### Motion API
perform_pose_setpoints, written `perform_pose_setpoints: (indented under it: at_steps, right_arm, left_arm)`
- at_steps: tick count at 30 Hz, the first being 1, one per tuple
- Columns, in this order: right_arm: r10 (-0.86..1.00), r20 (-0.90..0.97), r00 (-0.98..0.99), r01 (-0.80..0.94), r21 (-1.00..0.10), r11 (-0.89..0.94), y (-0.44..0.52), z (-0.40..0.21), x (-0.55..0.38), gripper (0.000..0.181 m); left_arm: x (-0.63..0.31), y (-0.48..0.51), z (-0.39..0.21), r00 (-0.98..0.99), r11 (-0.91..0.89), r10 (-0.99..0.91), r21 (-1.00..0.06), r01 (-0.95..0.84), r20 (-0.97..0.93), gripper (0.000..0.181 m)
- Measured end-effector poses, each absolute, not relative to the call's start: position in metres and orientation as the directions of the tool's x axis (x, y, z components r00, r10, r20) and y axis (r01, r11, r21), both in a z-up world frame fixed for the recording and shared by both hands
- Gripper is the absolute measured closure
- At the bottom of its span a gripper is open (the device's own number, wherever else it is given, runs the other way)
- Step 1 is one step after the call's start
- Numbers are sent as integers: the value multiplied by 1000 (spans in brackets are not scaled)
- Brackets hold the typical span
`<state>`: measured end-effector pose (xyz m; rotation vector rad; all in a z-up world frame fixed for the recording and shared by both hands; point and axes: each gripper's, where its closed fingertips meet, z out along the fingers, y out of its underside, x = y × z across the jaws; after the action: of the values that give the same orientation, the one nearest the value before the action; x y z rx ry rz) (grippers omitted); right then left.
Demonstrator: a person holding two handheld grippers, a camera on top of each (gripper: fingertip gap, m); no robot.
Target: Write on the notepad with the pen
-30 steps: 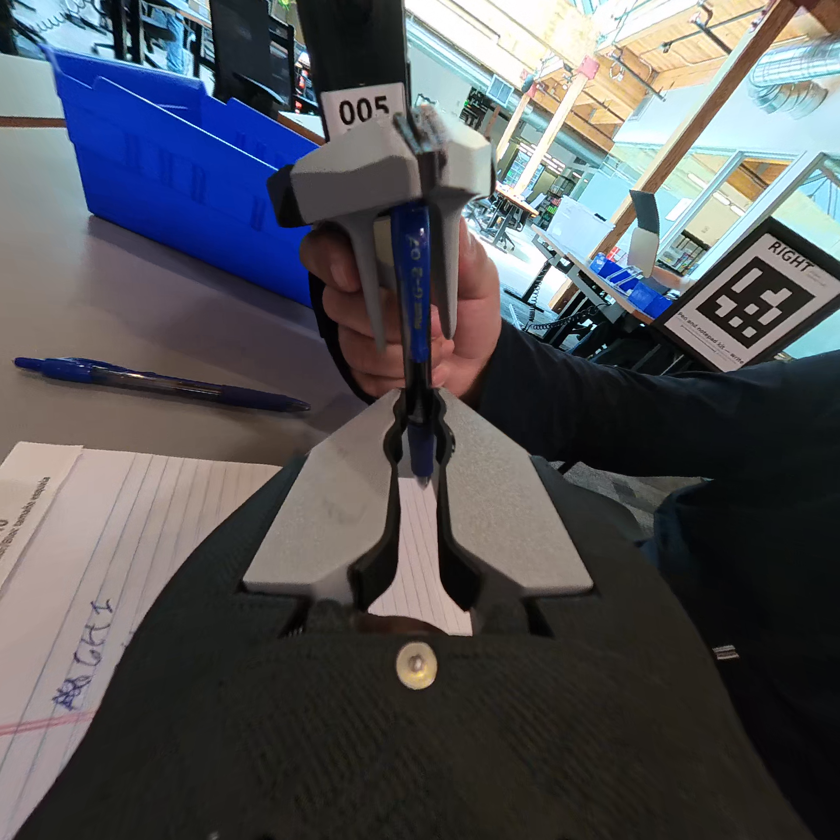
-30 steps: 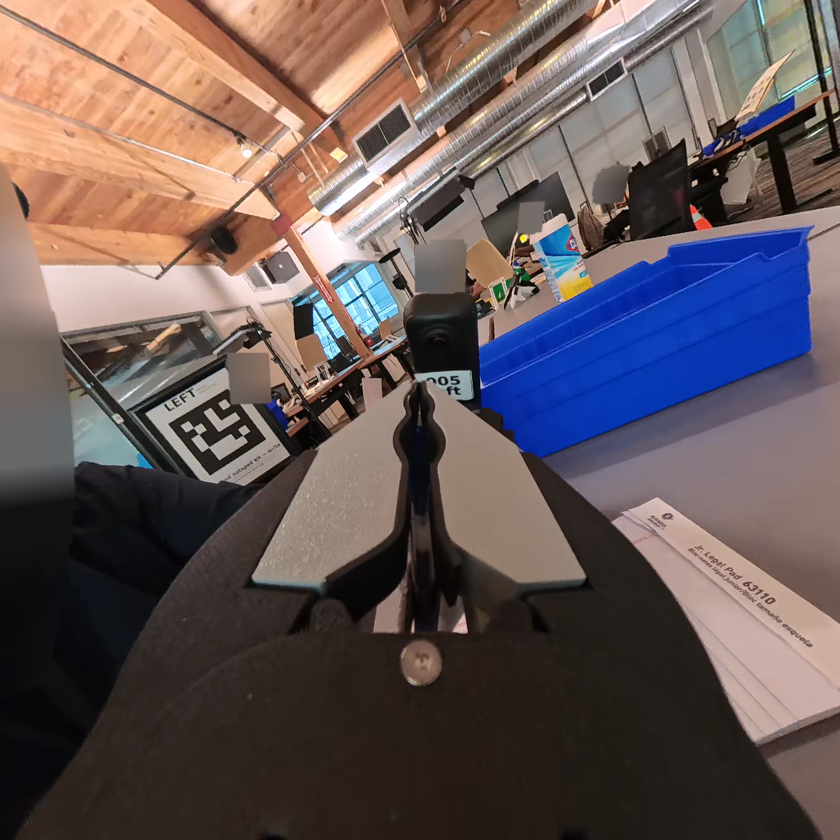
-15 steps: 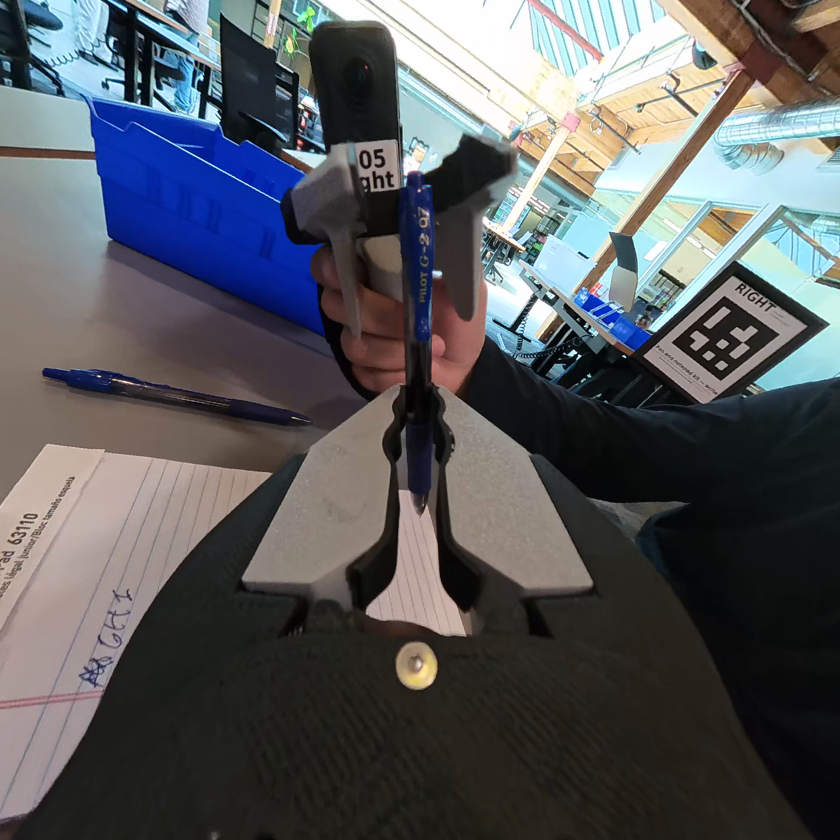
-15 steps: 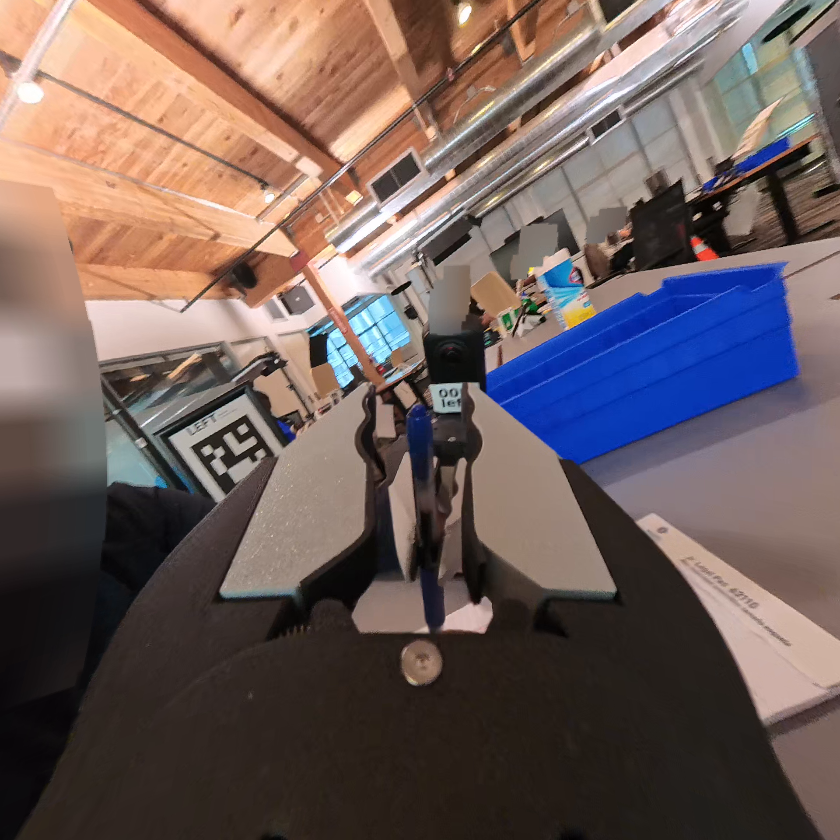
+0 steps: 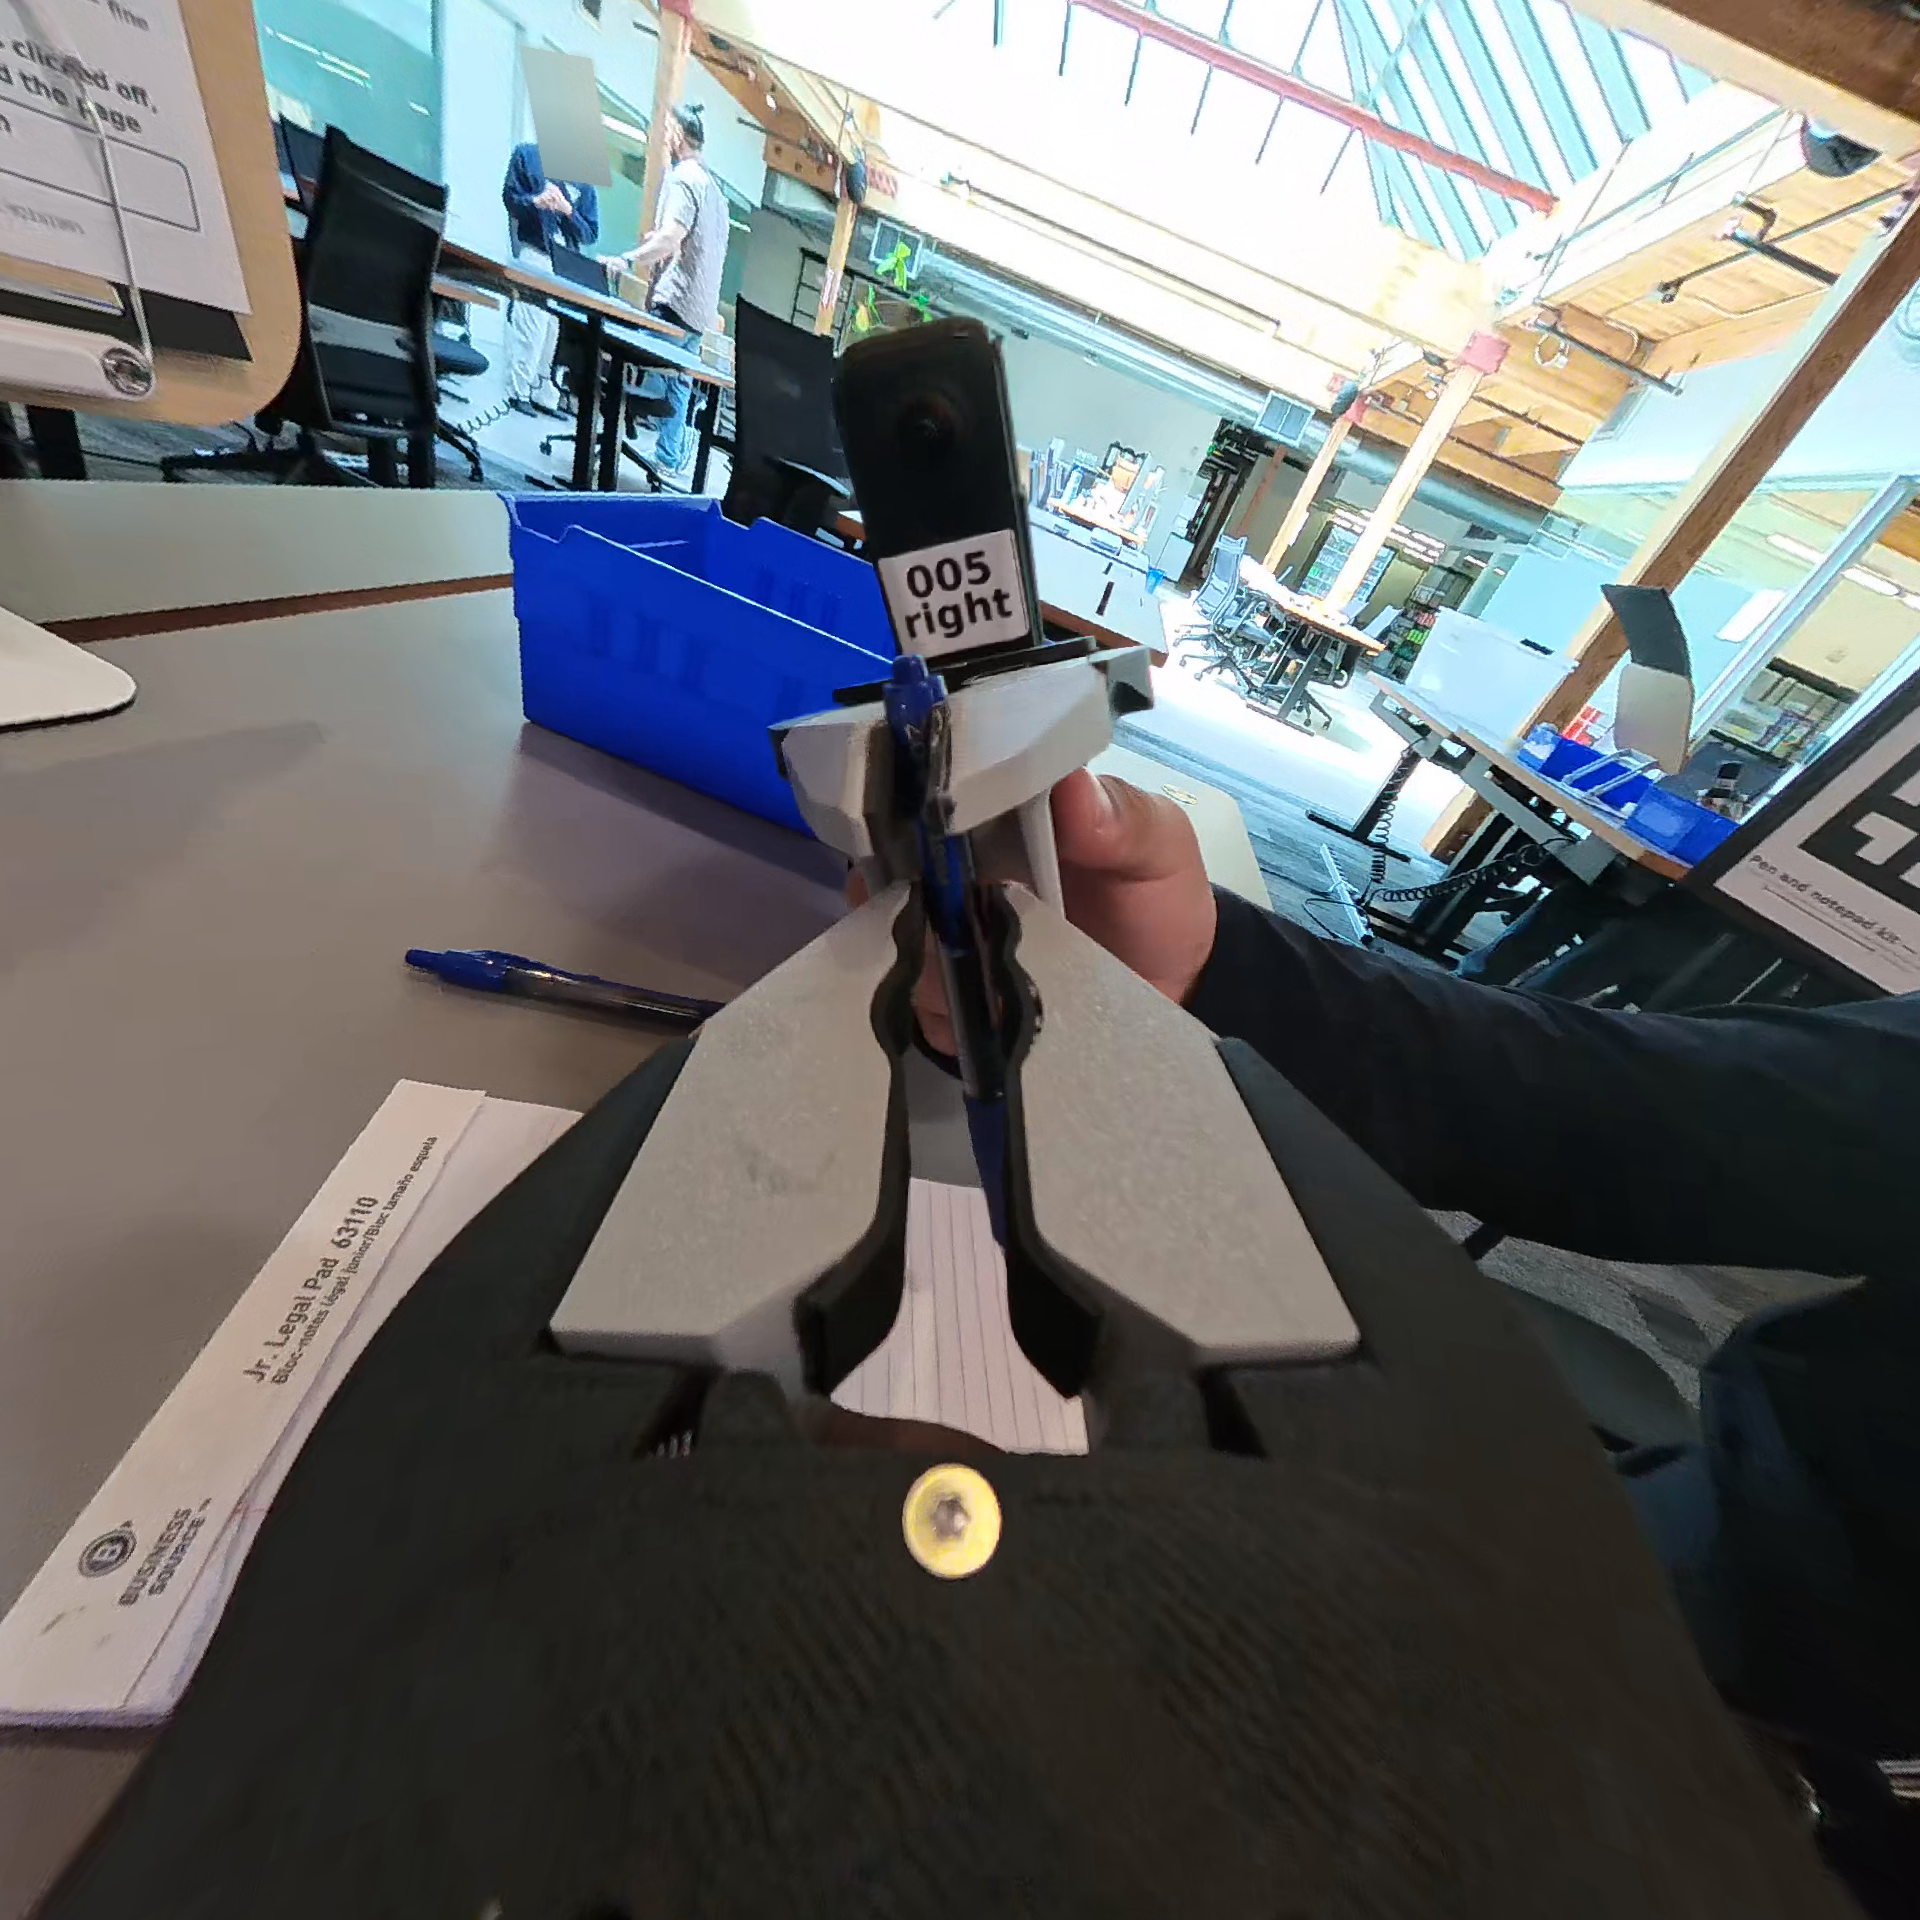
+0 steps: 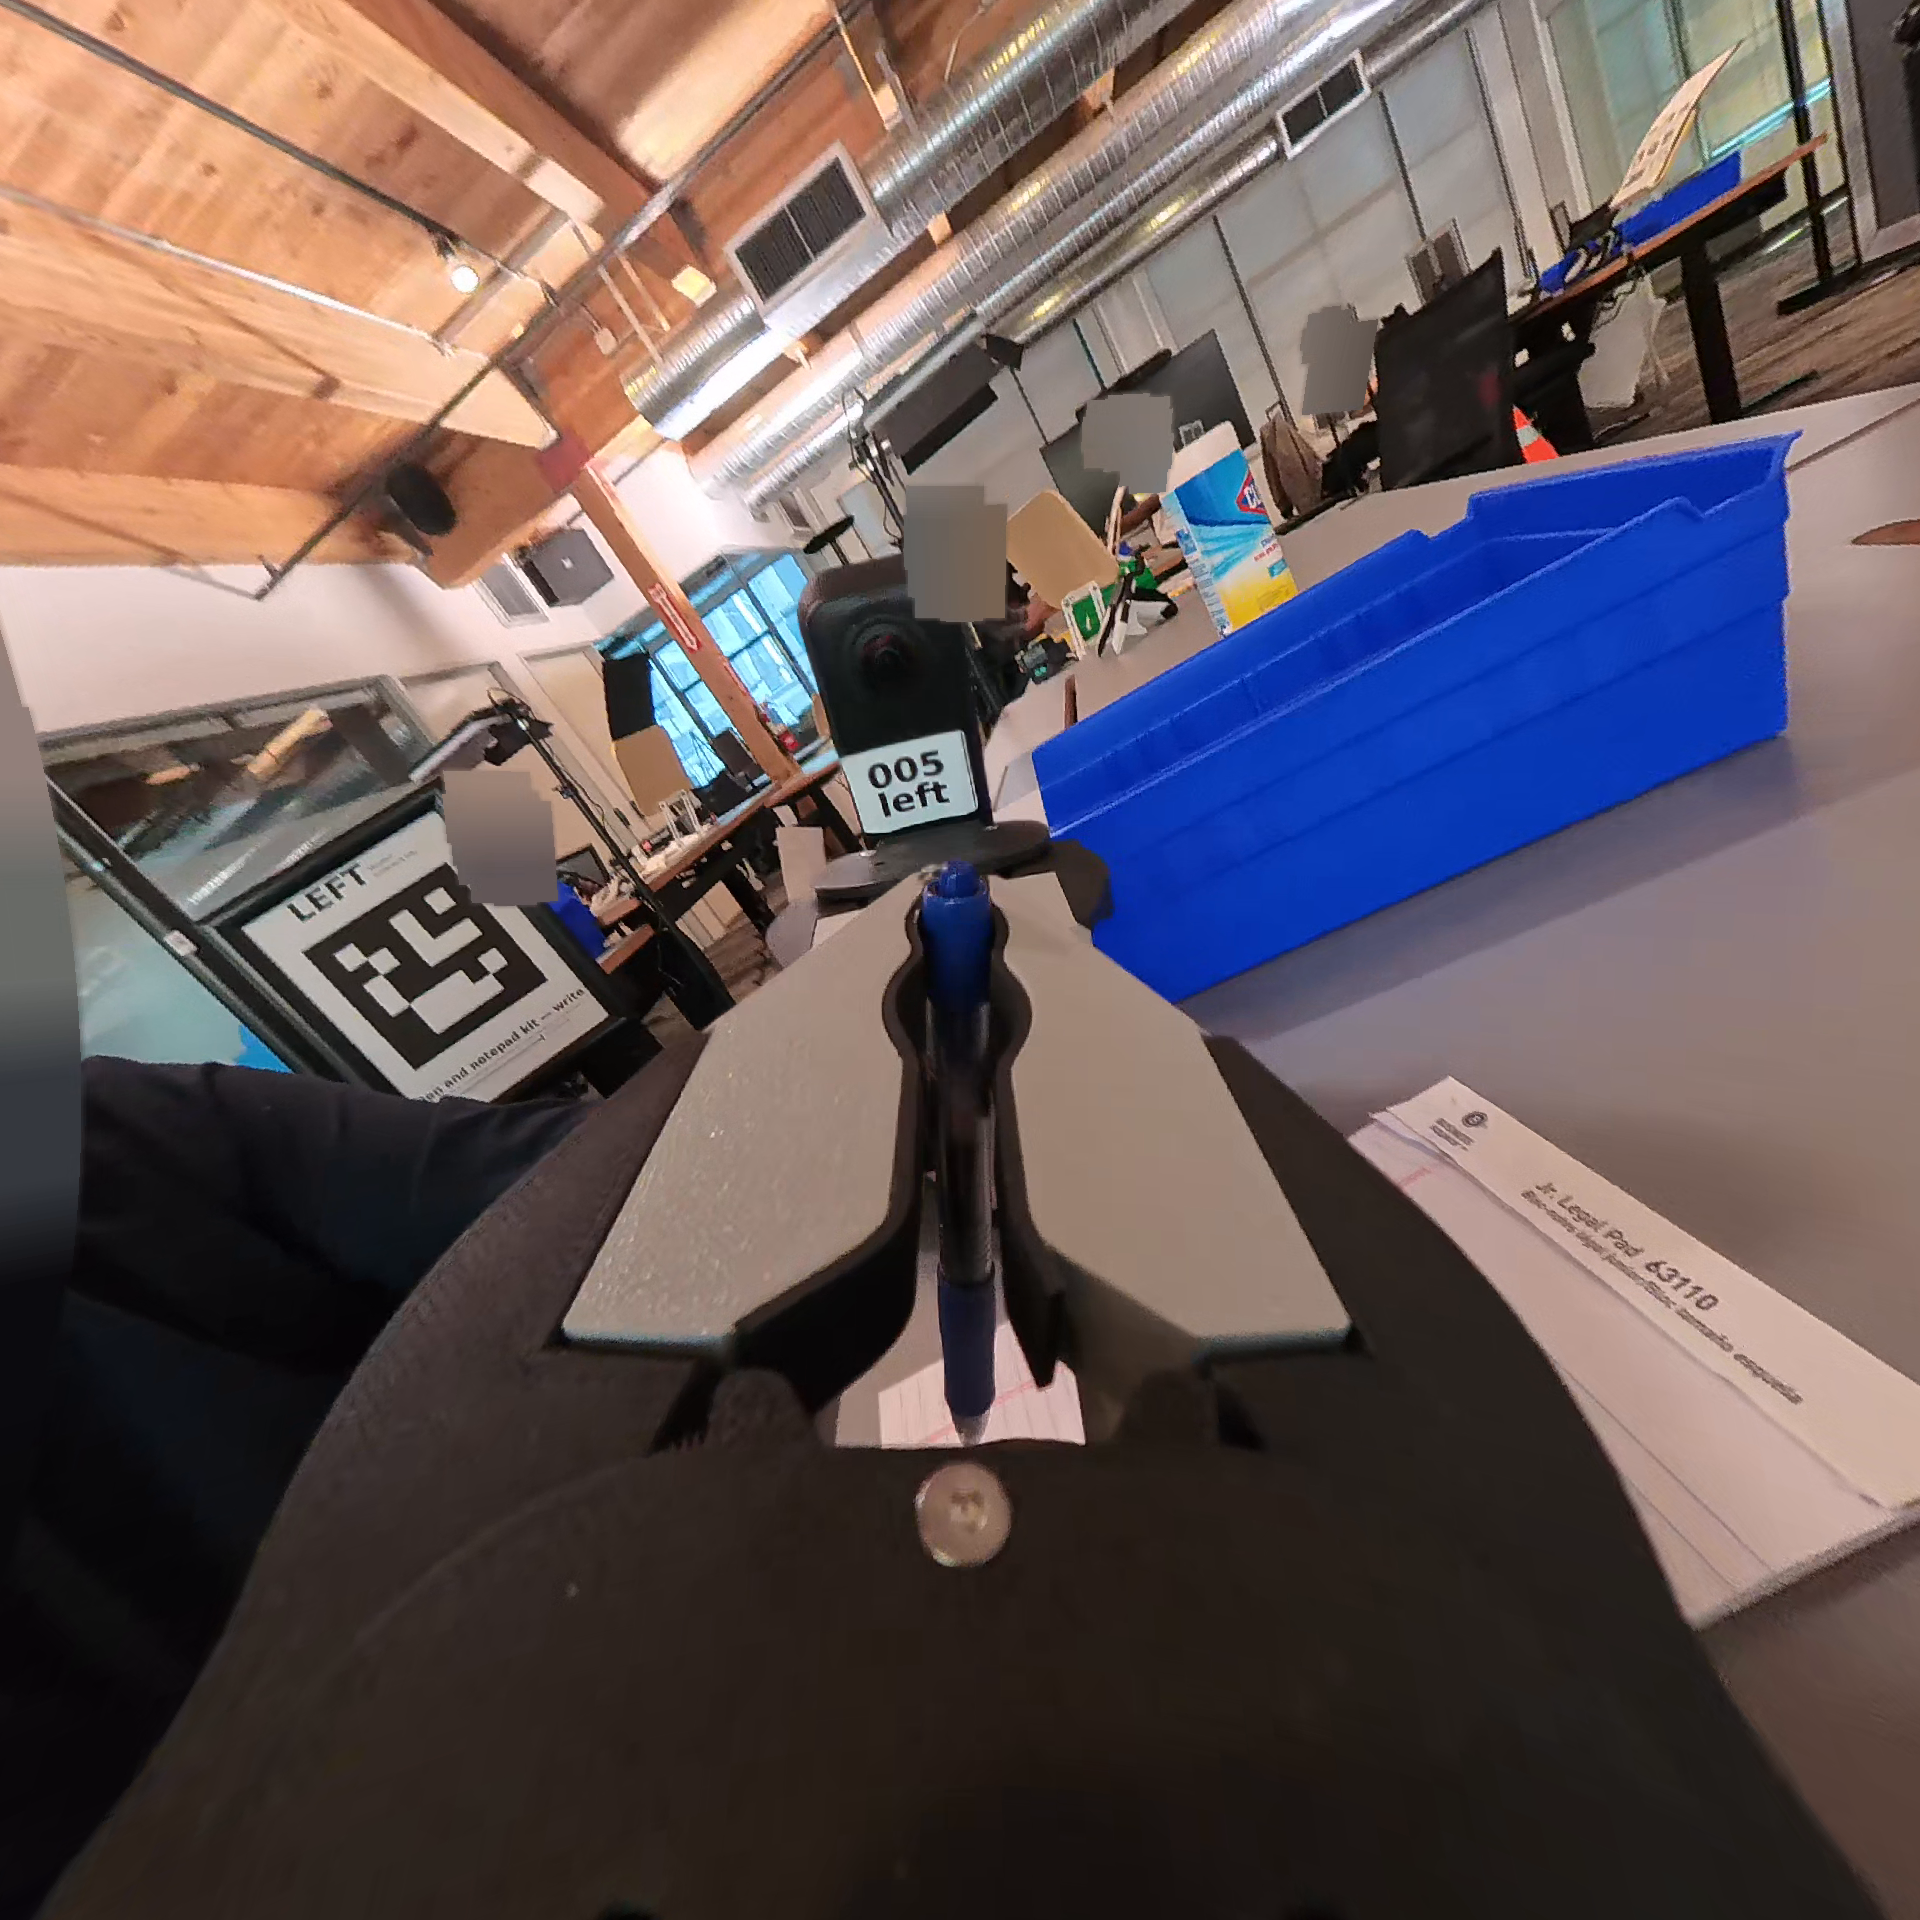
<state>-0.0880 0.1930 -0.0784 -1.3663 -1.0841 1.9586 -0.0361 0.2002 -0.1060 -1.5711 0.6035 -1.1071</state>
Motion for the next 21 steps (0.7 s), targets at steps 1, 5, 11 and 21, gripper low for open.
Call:
perform_pose_setpoints:
  at_steps: [1,5,11,21]
  right_arm:
    - [762,-532,-369,32,-827,-562,193,-78,-88,178]
    - [754,-532,-386,-35,-808,-588,203,-65,-78,174]
    - [768,-517,-377,-119,-795,-594,216,-53,-64,181]
    - [798,-480,-365,-41,-848,-529,201,-63,-74,181]
  left_arm:
    - [-37,201,-107,442,-306,-827,-938,163,346,172]
    - [-38,201,-109,443,-311,-827,-937,156,348,174]
    - [-31,195,-113,390,-357,-837,-923,143,384,174]
    - [-27,193,-110,369,-360,-841,-919,163,395,174]
